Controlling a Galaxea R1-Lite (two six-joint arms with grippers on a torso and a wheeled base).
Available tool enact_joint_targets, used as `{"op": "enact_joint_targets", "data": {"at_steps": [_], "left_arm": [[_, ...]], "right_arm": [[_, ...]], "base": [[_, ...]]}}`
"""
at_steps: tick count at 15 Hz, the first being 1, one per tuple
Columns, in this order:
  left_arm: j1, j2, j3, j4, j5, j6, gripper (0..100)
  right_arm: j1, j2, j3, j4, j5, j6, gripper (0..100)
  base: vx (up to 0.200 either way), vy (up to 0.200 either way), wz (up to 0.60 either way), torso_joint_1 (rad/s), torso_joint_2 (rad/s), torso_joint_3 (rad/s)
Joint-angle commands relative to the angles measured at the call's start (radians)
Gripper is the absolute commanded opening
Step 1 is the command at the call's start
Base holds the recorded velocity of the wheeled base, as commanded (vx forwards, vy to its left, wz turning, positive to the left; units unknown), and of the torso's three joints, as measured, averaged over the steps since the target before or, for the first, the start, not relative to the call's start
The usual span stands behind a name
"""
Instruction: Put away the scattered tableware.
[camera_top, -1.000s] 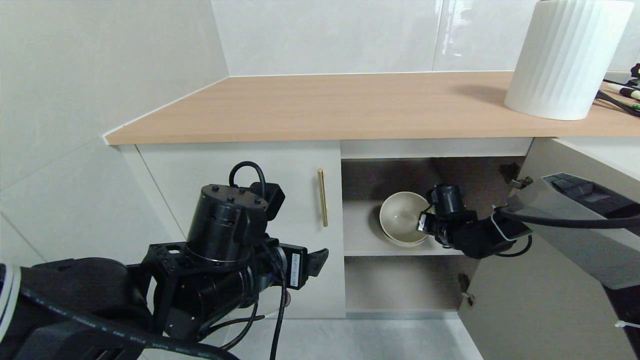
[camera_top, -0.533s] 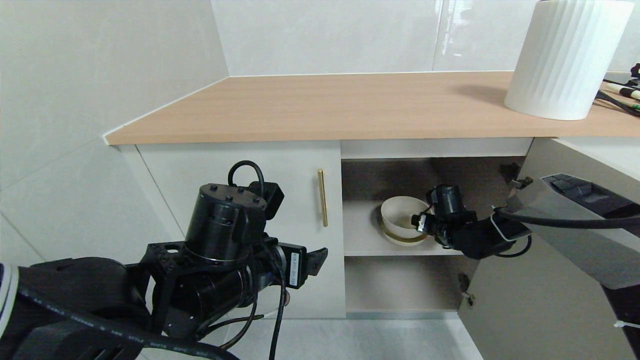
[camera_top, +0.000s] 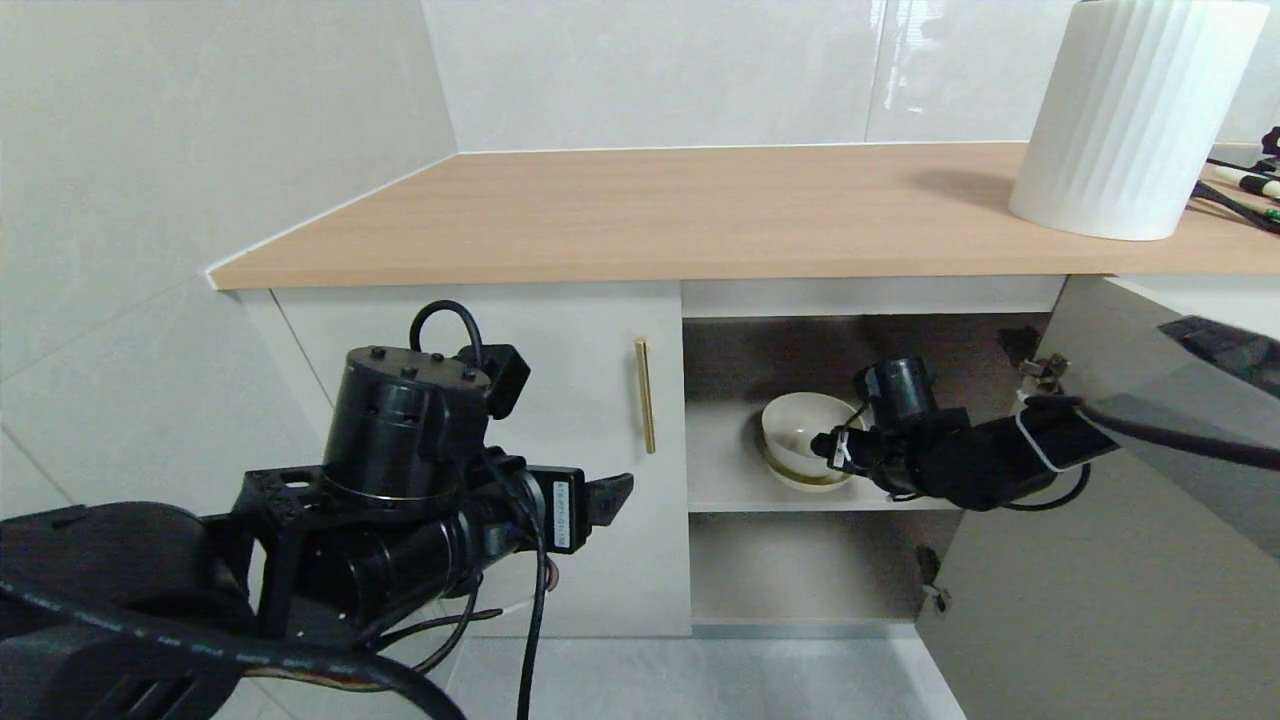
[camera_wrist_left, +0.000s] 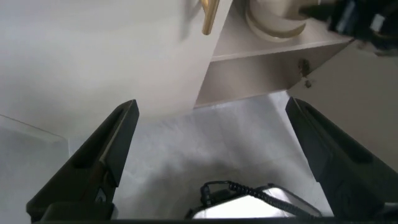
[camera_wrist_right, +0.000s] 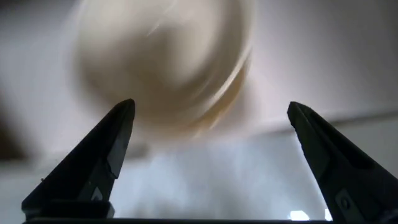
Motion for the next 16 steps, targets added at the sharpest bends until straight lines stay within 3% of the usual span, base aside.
{"op": "enact_joint_targets", "data": {"at_steps": [1, 5, 10, 12, 16], "left_arm": [[0.009, -0.081, 0.044, 0.025, -0.022, -0.007, 100], [0.009, -0.123, 0.144, 0.024, -0.033, -0.007, 100], [0.009, -0.124, 0.145, 0.024, -0.036, -0.010, 100], [0.009, -0.104, 0.145, 0.024, -0.037, -0.035, 100], [0.009, -0.103, 0.144, 0.024, -0.037, -0.038, 100]], "right_arm": [[0.054, -0.283, 0.095, 0.222, 0.078, 0.011, 100], [0.128, -0.565, 0.135, 0.578, 0.196, 0.012, 100], [0.157, -0.652, 0.275, 0.599, 0.211, 0.011, 100], [0.194, -0.665, 0.281, 0.601, 0.210, 0.011, 100], [0.205, -0.663, 0.293, 0.601, 0.208, 0.011, 100]], "base": [[0.000, 0.000, 0.00, 0.000, 0.00, 0.000], [0.000, 0.000, 0.00, 0.000, 0.00, 0.000], [0.000, 0.000, 0.00, 0.000, 0.00, 0.000], [-0.200, 0.000, 0.00, 0.002, 0.00, -0.002], [-0.200, 0.000, 0.00, 0.002, 0.00, 0.004]]}}
